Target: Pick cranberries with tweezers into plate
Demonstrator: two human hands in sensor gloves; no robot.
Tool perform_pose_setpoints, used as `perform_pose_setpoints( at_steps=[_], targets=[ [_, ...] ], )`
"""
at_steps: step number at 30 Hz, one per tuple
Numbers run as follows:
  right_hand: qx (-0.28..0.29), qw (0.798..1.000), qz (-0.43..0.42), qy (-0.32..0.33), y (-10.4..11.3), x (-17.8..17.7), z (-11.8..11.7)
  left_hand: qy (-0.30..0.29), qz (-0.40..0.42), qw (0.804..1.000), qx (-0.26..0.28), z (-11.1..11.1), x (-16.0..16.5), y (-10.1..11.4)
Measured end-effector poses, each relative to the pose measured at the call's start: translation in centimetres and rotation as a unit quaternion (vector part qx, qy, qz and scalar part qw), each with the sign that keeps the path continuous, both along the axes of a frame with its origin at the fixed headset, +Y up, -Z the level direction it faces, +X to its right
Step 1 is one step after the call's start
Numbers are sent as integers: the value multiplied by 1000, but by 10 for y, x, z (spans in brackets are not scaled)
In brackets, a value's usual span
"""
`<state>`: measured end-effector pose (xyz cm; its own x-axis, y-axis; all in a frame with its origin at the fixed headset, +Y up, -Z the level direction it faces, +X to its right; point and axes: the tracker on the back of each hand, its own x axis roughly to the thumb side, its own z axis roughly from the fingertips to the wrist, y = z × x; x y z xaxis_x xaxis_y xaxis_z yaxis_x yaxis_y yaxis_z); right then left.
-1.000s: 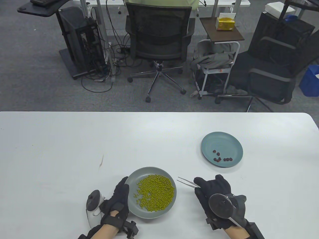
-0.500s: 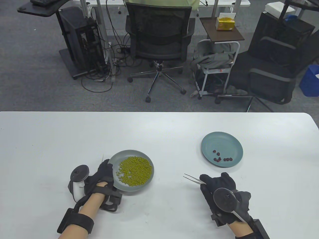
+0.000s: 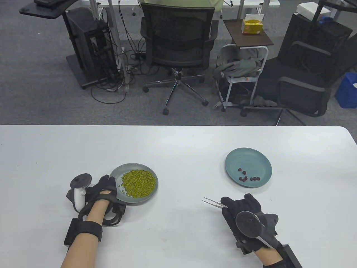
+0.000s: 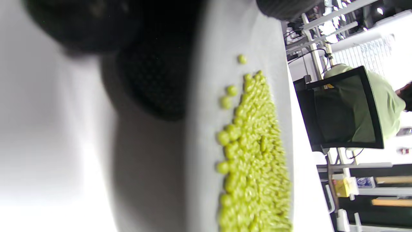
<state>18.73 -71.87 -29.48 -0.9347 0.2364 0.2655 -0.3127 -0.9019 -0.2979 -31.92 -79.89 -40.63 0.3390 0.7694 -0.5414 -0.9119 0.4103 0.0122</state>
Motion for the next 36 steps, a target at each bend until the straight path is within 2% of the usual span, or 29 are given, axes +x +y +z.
perform_pose_setpoints(
  at_steps=[2,5,7,10,13,17,20,25,27,29,31,33,34,36],
  targets=[
    [-1,1000,-1,1,2,-1,2,-21,-63,998,6,5,-1,9],
    [2,1000,-3,2,3,-2,4,-48,-108,993,13,17,-2,20],
    [1,1000,-3,2,4,-2,5,-45,-159,986,38,26,-5,27],
    [1,1000,-3,4,4,-4,6,-87,-220,967,94,40,0,40],
    [1,1000,-3,7,4,-6,7,-151,-279,936,154,56,21,60],
    [1,1000,-2,10,3,-8,8,-233,-362,870,242,87,67,86],
    [-1,1000,2,11,2,-10,8,-271,-353,846,293,111,101,95],
    [-4,1000,6,11,0,-11,8,-340,-348,806,337,142,151,94],
    [-5,1000,6,12,1,-12,8,-363,-370,791,326,148,163,86],
    [-5,1000,5,13,0,-11,9,-398,-399,774,289,152,171,71],
    [-5,1000,5,15,0,-11,9,-408,-412,762,289,153,174,60],
    [3,1000,2,22,0,-12,11,-425,-398,764,279,154,176,55],
    [13,1000,-2,22,0,-13,12,-430,-382,770,276,157,176,54],
    [10,1000,-1,23,1,-13,14,-425,-385,766,291,161,178,54]
  ],
)
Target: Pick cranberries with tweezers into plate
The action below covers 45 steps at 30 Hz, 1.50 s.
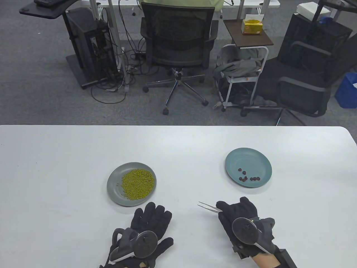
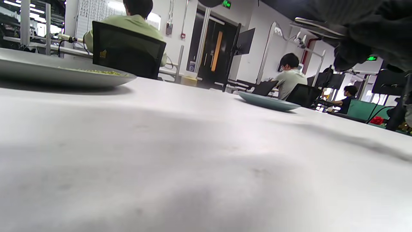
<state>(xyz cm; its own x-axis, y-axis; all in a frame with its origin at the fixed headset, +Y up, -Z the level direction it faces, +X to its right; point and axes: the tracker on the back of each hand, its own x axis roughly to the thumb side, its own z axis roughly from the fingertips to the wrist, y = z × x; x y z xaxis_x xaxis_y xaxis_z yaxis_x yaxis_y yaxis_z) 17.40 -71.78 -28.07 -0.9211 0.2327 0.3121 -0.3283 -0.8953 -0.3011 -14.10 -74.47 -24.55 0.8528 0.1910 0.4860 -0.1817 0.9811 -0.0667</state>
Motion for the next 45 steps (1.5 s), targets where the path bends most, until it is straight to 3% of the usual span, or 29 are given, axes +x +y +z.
perform_pose_setpoints(
  at_steps=[4,17,21,23,39,45],
  targets=[
    [-6,1000,6,6,-3,-3,3,-5,-20,999,41,0,0,2],
    [-44,997,62,0,-22,-19,-10,2,-2,1000,13,-15,-9,-10],
    [-55,989,140,-12,-24,-28,-27,2,0,1000,12,-17,-11,-11],
    [-86,981,172,-20,-25,-34,-37,5,2,1000,12,-17,-12,-11],
    [-96,966,219,-101,-34,-95,-121,4,25,1000,14,-13,-18,-6],
    [-101,937,315,-108,-48,-111,-136,3,26,1000,10,-13,-18,-6]
  ],
)
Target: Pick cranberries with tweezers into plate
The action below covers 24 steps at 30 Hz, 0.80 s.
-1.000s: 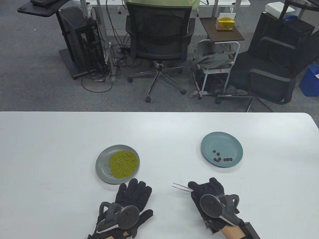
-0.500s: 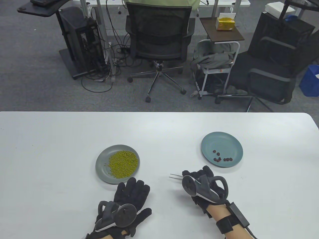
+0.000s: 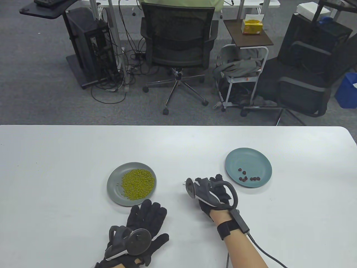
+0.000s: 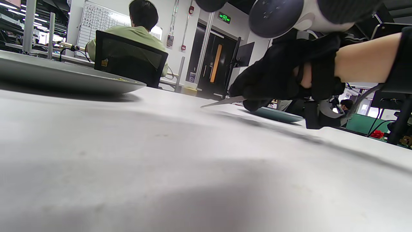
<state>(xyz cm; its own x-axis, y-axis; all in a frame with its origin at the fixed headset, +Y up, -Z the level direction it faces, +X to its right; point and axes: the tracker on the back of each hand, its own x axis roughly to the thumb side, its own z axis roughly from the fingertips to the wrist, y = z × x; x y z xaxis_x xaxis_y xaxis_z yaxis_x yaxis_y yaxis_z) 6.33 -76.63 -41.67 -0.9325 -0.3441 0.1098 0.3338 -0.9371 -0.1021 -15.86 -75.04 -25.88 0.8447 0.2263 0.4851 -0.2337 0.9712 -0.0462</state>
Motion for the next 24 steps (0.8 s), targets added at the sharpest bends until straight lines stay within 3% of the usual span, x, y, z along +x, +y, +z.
perform_pose_setpoints(
  at_steps=[5,9,15,19,24],
  targets=[
    [-19,999,30,-16,-5,-2,-5,-2,-4,1000,-3,-1,0,-2],
    [-10,1000,-4,4,8,5,4,-1,-9,1000,-7,-1,0,-3],
    [41,996,-78,24,43,33,37,19,-25,999,8,0,-6,5],
    [30,998,-57,19,41,47,49,21,-21,1000,6,0,-6,5],
    [41,993,-101,41,48,64,78,22,-26,999,8,1,-4,4]
  ],
)
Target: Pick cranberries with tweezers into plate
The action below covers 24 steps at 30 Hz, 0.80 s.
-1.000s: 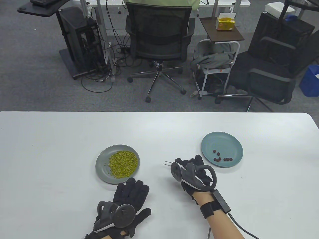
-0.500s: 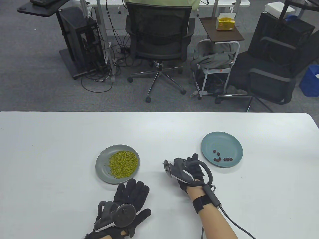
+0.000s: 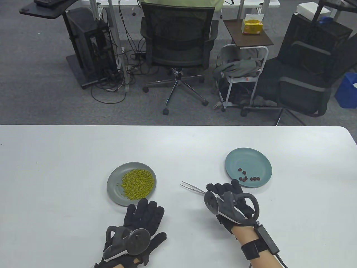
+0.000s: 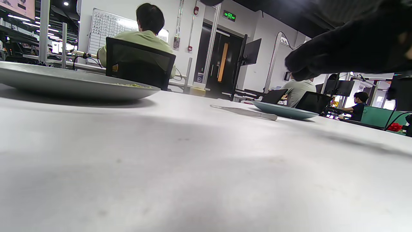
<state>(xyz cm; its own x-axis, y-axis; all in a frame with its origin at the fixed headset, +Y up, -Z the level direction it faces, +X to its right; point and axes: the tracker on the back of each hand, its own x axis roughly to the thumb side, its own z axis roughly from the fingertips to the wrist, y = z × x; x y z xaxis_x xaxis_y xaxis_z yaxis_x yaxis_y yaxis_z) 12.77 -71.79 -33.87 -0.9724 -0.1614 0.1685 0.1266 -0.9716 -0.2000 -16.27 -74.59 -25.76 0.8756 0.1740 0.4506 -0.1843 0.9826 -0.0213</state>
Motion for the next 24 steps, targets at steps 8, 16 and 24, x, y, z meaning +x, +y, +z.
perform_pose_setpoints(
  at_steps=[8,16,24],
  targets=[
    [4,992,-73,100,-6,14,60,-1,-7,1000,-1,-1,2,-2],
    [-30,988,-98,111,-15,20,55,-1,-13,1000,-5,-4,4,-5],
    [-27,988,-98,120,-15,18,50,0,-14,1000,-27,-11,3,-15]
  ],
)
